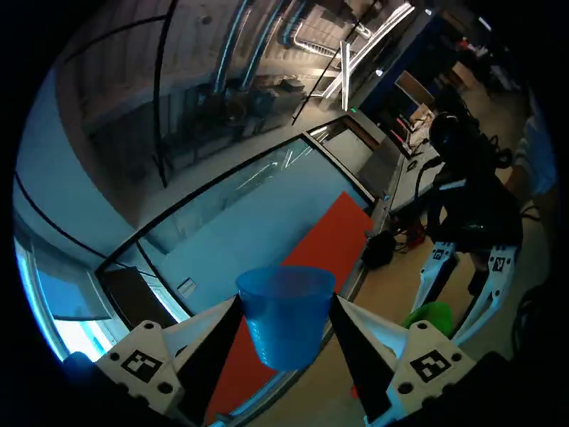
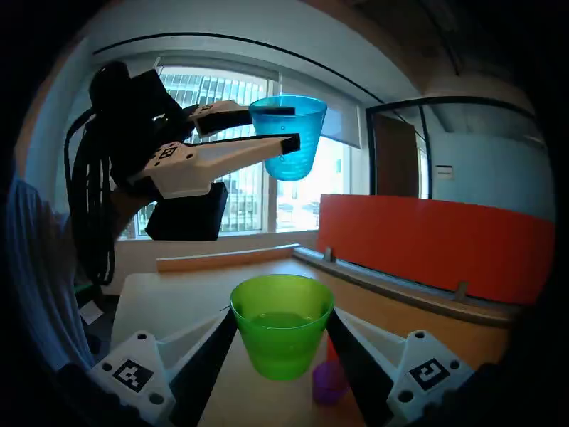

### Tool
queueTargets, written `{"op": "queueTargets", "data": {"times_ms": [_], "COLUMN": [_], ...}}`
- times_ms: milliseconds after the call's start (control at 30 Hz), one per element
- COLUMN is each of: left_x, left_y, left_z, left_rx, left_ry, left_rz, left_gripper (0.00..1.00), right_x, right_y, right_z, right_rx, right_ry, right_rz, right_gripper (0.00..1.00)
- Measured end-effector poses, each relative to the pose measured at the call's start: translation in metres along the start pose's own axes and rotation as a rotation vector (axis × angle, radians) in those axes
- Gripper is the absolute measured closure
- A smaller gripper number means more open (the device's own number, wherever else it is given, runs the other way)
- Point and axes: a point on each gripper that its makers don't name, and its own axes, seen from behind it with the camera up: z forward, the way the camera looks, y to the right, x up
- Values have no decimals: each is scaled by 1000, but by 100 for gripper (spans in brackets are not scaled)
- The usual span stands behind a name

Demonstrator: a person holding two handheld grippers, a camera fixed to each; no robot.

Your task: Pour water

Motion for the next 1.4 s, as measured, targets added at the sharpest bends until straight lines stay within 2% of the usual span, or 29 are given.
{"op": "queueTargets", "data": {"times_ms": [267, 600, 700, 800, 1100, 1400], "left_x": [-5, -17, -21, -25, -42, -72], "left_y": [-8, -13, -13, -13, -7, 5], "left_z": [1, 6, 9, 9, 5, -3], "left_rx": [-19, -55, -66, -72, -71, -69], "left_ry": [-8, -15, -19, -19, -27, -60], "left_rz": [-225, -541, -608, -641, -643, -683], "left_gripper": [16, 16, 16, 16, 16, 16], "right_x": [6, 12, 13, 13, 12, 5], "right_y": [0, -2, -3, -4, -2, 8], "right_z": [-3, -5, -5, -6, -11, -22], "right_rx": [-5, -9, -10, -9, -20, -43], "right_ry": [15, 31, 32, 30, 18, -5], "right_rz": [3, 8, 3, 0, 4, -2], "right_gripper": [11, 11, 11, 11, 11, 11]}}
